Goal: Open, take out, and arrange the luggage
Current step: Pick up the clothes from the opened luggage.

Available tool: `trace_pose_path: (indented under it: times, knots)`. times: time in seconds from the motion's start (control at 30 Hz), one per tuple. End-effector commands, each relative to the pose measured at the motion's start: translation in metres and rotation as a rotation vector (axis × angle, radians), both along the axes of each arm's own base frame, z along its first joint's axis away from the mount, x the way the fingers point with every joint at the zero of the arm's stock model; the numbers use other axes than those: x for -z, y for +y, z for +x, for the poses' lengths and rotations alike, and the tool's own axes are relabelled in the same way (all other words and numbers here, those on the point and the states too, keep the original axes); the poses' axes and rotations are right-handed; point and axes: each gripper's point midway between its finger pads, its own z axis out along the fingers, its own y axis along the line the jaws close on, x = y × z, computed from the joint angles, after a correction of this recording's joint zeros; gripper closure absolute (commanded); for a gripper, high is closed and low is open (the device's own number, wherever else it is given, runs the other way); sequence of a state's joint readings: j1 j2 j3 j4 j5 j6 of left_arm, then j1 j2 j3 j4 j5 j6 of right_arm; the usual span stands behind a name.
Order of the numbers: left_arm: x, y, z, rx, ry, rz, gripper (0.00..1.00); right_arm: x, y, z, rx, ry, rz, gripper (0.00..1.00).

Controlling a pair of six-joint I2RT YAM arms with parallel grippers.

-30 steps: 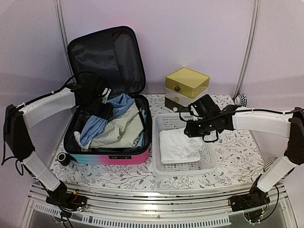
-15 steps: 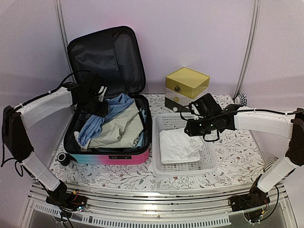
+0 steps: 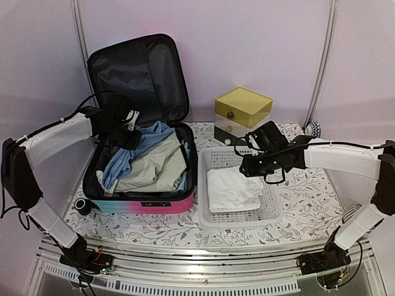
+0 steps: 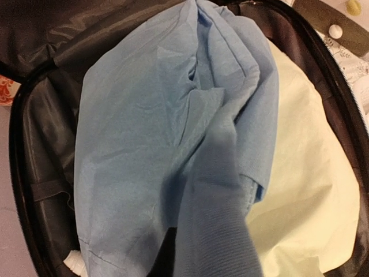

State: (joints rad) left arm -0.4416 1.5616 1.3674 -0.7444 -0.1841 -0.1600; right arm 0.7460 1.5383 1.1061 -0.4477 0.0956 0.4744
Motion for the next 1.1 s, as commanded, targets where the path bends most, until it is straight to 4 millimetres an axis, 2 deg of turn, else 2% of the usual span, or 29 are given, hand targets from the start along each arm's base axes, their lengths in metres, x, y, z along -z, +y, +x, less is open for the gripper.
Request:
trace_pose_path:
  times: [0.0,0.2,0.43,0.5,0.7,0.93,1.07]
  knots:
    - [-0.012,-0.001,-0.001,0.031,-0.025,-0.035,1.00,-0.019,0.003,0.002,-0.001,-0.045,0.028,0.71]
    - [-0.025,-0.025,-0.012,0.142,-0.032,-0.114,1.00,-0.028,0.010,-0.001,-0.025,-0.044,0.079,0.70]
    - [-0.055,-0.053,-0.032,0.251,-0.076,-0.169,1.00,-0.063,0.035,-0.008,-0.093,-0.049,0.255,0.61]
    - [-0.058,-0.067,-0.043,0.296,-0.076,-0.190,1.00,-0.072,0.045,-0.012,-0.117,-0.040,0.322,0.51]
    - [-0.051,-0.100,-0.078,0.398,-0.057,-0.209,1.00,-0.086,0.063,-0.018,-0.146,-0.005,0.463,0.01]
    - [-0.043,-0.128,-0.105,0.469,-0.041,-0.283,1.00,-0.084,0.079,-0.020,-0.117,0.074,0.555,0.01]
    - [-0.038,-0.143,-0.121,0.520,-0.039,-0.301,1.00,-0.083,0.082,-0.020,-0.041,0.126,0.611,0.01]
